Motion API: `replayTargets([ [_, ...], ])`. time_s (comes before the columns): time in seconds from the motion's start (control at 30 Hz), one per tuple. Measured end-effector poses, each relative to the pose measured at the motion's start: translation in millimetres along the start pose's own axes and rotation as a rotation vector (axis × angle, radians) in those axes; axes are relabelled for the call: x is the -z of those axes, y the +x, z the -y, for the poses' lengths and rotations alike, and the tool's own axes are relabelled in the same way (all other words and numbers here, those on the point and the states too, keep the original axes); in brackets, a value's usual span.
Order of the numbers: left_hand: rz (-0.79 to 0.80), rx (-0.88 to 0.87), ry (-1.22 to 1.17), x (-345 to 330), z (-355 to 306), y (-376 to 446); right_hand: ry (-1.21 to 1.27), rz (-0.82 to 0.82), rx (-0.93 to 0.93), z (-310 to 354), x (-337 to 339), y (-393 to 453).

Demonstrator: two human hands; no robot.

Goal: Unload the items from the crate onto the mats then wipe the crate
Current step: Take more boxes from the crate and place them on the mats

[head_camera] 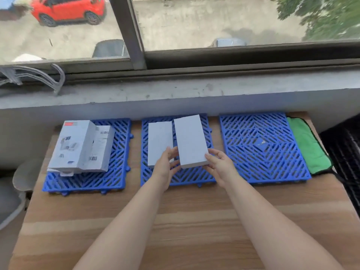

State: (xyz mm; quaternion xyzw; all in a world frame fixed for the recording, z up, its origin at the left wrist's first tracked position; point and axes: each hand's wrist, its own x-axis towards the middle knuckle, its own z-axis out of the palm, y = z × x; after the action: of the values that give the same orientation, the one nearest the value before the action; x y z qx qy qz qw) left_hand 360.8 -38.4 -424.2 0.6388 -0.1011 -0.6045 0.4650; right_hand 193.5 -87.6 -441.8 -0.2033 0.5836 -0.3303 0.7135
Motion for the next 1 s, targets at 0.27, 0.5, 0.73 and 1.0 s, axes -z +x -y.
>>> replayTargets([
  [0.27, 0.043, -0.016, 0.139, 15, -23, 38, -0.07, -0.032, 0.019, -9, -19, 32],
  [0.5, 0.016, -0.004, 0.254, 12, -29, 46, -0.195, -0.074, 0.034, -18, -28, 52],
  [0.73, -0.013, 0.042, 0.323, 13, -27, 52, -0.304, -0.137, 0.037, -17, -26, 58],
  [1.0, -0.007, 0.077, 0.368, 16, -23, 49, -0.327, -0.164, 0.036, -23, -30, 56],
])
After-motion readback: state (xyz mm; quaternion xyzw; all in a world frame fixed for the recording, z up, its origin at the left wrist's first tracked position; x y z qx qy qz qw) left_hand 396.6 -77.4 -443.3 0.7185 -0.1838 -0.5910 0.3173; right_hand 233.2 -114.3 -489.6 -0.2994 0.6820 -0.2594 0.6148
